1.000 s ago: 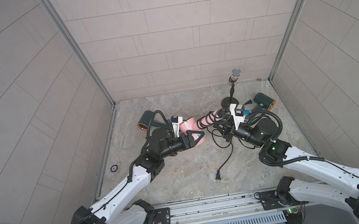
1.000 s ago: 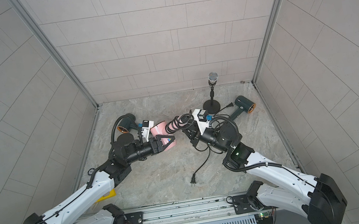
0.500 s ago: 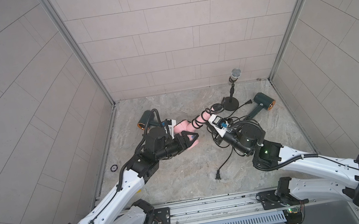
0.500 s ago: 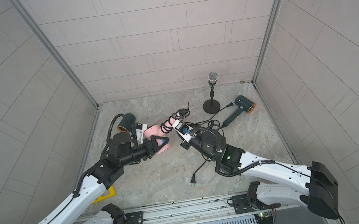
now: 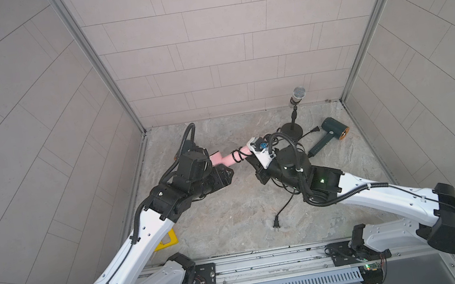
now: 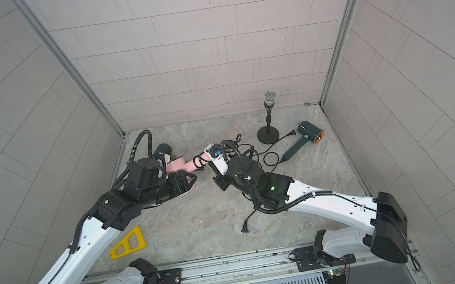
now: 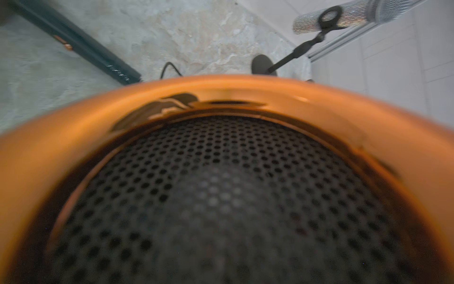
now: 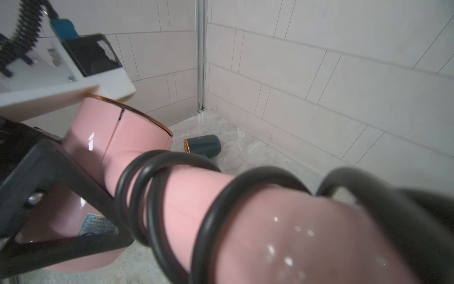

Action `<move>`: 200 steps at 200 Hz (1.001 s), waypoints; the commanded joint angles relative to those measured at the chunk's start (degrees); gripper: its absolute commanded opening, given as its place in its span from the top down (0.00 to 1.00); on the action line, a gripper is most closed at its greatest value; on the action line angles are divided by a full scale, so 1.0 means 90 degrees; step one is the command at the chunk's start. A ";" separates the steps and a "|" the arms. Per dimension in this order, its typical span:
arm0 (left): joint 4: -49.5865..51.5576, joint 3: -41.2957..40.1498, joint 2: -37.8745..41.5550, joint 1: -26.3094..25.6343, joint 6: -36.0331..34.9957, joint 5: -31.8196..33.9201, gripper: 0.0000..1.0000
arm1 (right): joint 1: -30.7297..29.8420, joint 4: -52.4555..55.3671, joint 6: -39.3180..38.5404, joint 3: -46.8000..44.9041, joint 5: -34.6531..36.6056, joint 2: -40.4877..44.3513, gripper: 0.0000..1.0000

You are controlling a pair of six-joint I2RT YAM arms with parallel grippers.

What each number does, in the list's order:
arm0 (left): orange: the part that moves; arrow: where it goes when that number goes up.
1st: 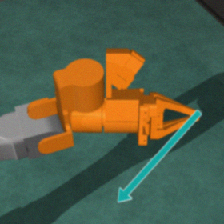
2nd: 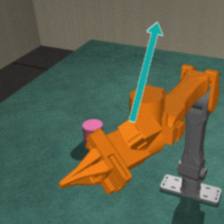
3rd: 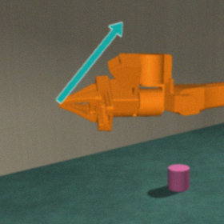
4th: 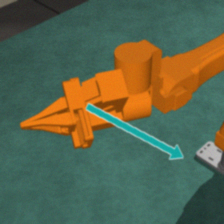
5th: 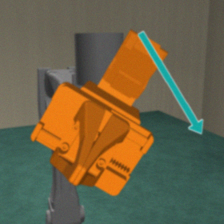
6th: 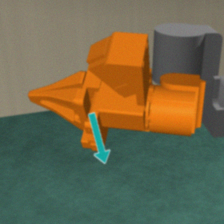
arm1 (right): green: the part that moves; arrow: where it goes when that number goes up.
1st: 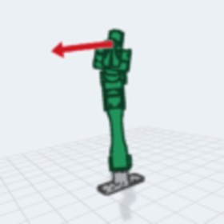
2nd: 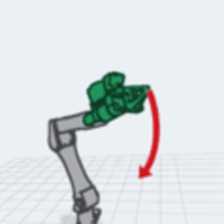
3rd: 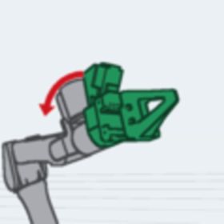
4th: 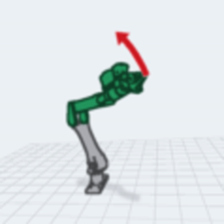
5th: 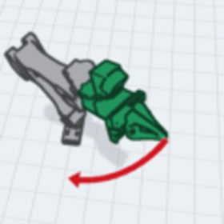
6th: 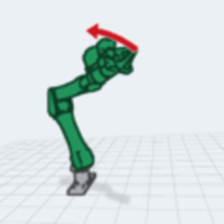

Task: Wrap the cord around the hair dryer
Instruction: Place the hair dryer at the center of the board.

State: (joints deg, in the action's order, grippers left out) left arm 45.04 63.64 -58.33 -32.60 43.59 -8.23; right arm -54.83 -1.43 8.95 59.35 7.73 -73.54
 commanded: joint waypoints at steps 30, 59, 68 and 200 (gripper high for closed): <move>0.1216 -0.0310 -0.0326 0.0165 -0.1436 0.2432 1.00 | -0.0138 0.1107 0.2508 0.0027 -0.1077 -0.1029 1.00; 0.1204 -0.0737 -0.0579 0.0165 -0.1540 0.2811 1.00 | -0.0138 0.1115 0.3137 0.0093 -0.1169 -0.1392 1.00; 0.1164 -0.0889 -0.0644 0.0166 -0.1535 0.2892 1.00 | -0.0138 0.1116 0.3224 0.0118 -0.1161 -0.1498 1.00; 0.0281 -0.1255 -0.3245 0.0182 -0.1974 0.3275 1.00 | 0.0088 0.2399 0.3983 0.1253 -0.1854 -0.3595 1.00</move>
State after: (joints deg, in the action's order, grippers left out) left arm 44.42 53.28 -83.40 -31.24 35.16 4.29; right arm -53.69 14.52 48.84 67.55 -1.78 -106.52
